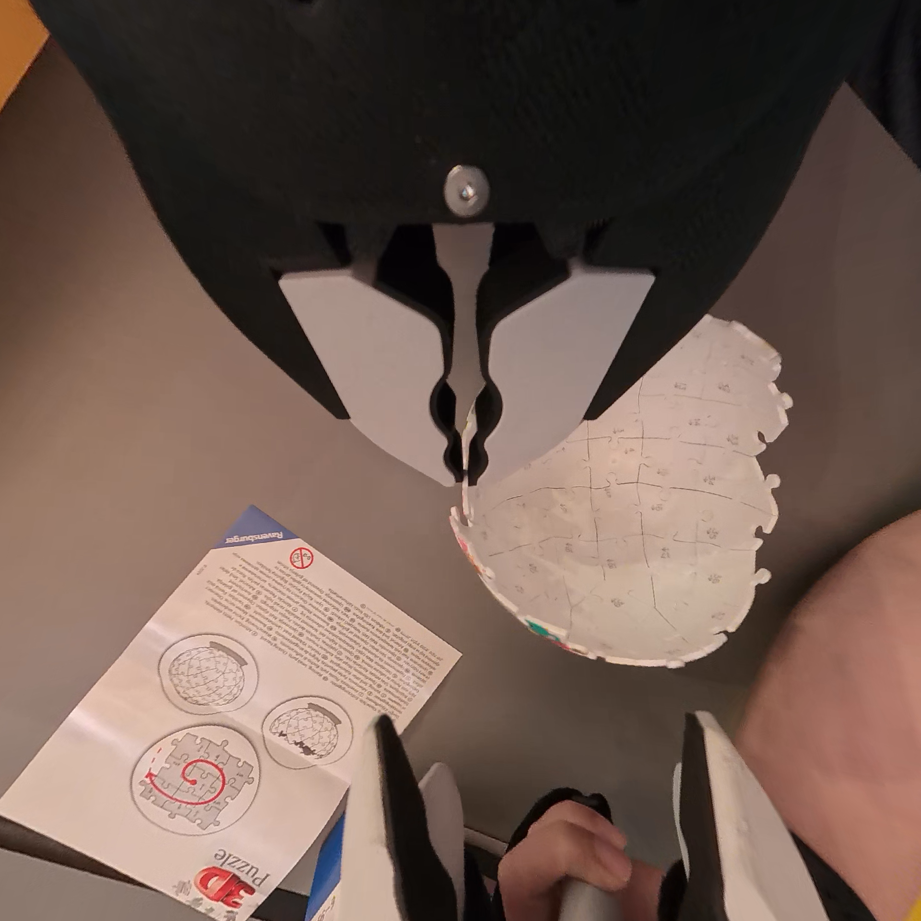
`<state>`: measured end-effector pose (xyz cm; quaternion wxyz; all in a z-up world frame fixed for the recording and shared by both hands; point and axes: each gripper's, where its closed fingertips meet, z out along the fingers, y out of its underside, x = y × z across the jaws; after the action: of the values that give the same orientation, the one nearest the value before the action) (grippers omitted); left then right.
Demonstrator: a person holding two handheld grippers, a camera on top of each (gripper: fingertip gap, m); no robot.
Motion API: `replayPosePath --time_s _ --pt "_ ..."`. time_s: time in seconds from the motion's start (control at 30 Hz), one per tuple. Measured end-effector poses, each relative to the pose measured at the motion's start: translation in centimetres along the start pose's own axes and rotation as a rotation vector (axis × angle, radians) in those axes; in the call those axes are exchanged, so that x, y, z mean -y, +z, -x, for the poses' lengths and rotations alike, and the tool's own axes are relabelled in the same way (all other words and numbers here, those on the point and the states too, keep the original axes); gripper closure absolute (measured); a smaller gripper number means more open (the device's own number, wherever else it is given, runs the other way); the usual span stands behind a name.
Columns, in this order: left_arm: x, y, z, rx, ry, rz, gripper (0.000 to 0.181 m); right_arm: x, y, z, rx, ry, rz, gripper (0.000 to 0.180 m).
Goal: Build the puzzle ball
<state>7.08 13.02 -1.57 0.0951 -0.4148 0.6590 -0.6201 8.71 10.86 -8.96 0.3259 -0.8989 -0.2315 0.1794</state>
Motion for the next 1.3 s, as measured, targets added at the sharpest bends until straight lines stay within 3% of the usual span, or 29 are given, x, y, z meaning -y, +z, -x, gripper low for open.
replayPosePath --time_s 0.93,1.3 --pt "-3.4 1.2 0.3 -0.126 -0.126 0.063 0.117 -0.3 0.9 -0.7 0.063 0.070 -0.011 0.177" --pt "-4.0 1.3 0.1 -0.157 -0.163 0.081 0.118 -0.4 1.3 -0.9 -0.005 0.022 0.036 0.177"
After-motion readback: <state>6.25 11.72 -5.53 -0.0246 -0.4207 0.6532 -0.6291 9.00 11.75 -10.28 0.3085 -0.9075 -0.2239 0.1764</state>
